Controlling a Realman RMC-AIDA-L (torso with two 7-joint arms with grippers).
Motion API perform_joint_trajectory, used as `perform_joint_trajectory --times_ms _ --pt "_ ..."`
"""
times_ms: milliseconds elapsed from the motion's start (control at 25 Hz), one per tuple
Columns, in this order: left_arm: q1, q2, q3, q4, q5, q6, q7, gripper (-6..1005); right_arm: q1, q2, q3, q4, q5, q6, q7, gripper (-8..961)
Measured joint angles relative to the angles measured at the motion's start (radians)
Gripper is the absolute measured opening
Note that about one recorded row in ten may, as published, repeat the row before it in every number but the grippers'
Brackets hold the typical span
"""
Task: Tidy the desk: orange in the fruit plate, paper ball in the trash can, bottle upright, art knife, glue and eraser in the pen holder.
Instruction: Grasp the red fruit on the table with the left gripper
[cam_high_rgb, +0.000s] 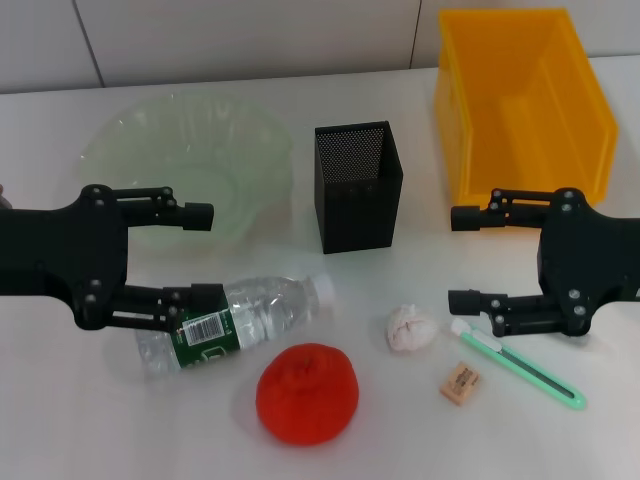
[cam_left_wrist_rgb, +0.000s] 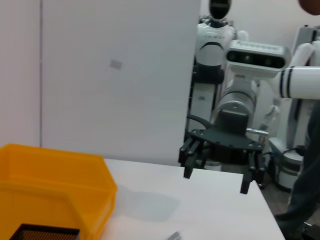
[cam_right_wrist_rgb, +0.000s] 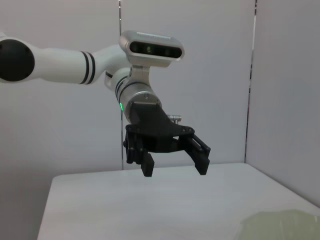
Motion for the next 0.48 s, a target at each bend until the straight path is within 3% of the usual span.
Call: perform_joint_trajectory --times_ms 480 --pt "0.002 -0.007 -0.011 0.003 -0.009 0.006 0.015 798 0.008 0.0 -0.009 -0.016 -0.048 -0.008 0.048 755"
